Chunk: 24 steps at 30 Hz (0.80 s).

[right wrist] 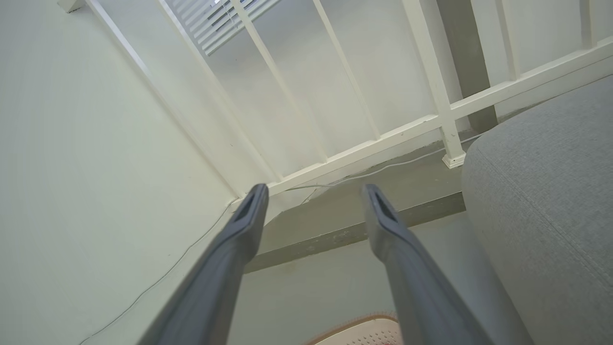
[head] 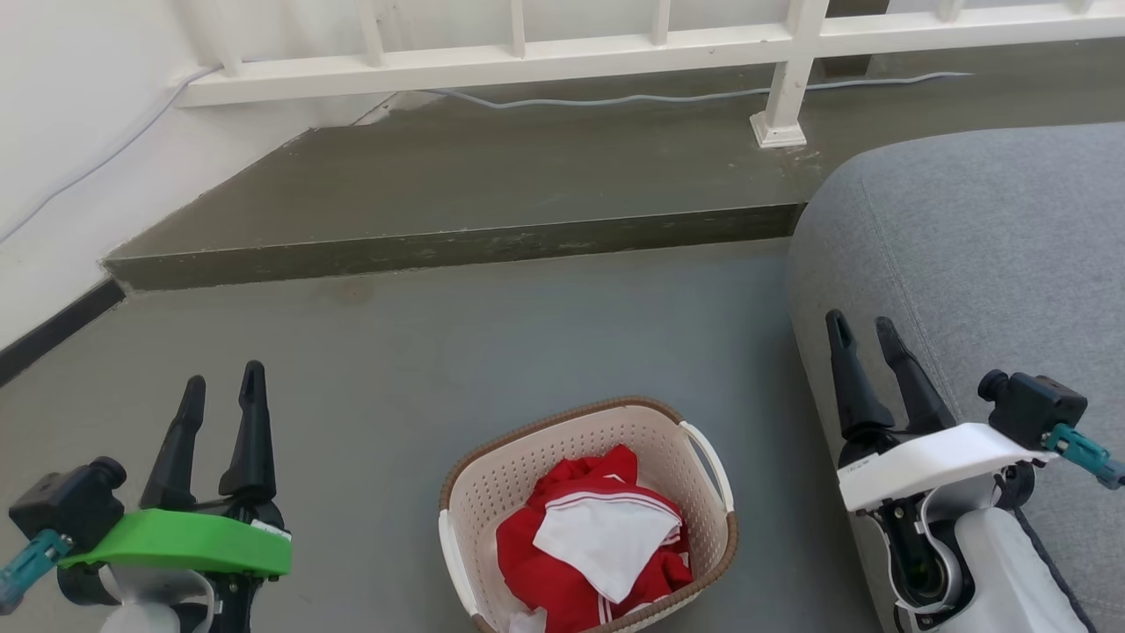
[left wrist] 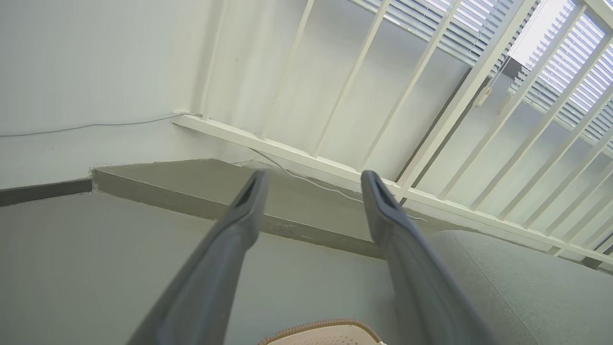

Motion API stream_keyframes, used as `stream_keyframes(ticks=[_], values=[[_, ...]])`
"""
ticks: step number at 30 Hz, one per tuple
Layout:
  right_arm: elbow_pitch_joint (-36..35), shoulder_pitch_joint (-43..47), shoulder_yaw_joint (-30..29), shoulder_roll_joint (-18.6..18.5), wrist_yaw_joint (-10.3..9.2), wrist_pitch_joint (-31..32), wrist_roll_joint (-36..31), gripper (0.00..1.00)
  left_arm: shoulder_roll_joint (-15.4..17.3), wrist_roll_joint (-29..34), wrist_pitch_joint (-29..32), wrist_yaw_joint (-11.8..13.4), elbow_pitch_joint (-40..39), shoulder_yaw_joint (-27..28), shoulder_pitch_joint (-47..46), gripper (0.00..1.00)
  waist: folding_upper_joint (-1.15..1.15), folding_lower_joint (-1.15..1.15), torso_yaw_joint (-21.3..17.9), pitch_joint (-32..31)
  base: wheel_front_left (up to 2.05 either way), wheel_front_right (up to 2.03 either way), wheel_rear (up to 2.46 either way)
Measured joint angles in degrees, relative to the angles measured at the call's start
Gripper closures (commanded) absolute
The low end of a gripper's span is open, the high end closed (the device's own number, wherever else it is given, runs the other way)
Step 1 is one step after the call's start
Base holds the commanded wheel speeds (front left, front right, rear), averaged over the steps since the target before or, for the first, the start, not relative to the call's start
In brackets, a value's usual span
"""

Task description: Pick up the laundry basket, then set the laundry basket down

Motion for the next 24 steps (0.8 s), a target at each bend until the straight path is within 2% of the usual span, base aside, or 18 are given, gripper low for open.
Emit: stream_keyframes(ticks=[21,24], values=[[-2.3,-1.8,2.4,0.5,-0.66,-4.1,-16.5,0.00,0.1,14.2,-4.1,-0.1,-3.1,-1.1,-0.5,0.00,0.00,0.00,-0.3,1.0,0.00,0.00,0.00],[-2.3,-2.3,2.3,0.5,-1.09,-4.1,-16.6,0.00,0.1,14.7,-4.1,-0.1,-3.1,-1.1,-1.3,0.00,0.00,0.00,-0.3,1.2,0.00,0.00,0.00]])
